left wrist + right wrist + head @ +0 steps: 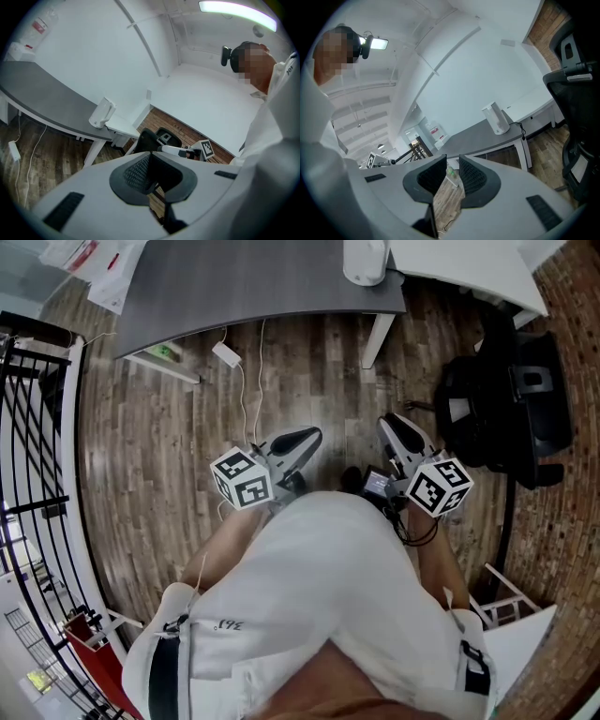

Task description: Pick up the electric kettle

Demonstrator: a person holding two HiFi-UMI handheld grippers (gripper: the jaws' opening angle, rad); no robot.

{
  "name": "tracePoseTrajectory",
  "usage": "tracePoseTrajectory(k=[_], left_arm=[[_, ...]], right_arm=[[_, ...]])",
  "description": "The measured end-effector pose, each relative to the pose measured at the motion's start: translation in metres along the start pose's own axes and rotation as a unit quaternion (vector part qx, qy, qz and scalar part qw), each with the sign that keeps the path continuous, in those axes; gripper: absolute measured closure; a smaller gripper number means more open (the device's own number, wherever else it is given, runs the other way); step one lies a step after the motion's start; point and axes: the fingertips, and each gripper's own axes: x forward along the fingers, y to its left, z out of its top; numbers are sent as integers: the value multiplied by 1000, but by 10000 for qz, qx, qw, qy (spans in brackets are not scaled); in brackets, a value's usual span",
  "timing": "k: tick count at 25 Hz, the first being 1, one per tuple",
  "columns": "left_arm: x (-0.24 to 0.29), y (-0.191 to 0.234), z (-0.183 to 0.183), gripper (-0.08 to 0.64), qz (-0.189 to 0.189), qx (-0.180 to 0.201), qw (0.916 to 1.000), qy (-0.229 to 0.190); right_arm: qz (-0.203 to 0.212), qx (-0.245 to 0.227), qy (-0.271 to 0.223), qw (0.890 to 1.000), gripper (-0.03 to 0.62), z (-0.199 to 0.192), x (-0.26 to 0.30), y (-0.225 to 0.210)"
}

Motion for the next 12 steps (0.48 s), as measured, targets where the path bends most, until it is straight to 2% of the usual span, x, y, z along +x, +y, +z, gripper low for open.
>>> tracePoseTrajectory(k=[12], left_arm=[[33, -1, 2, 554, 318, -186, 9985, -409]], right_arm=[[40, -10, 358, 9994, 526, 7, -6, -47]])
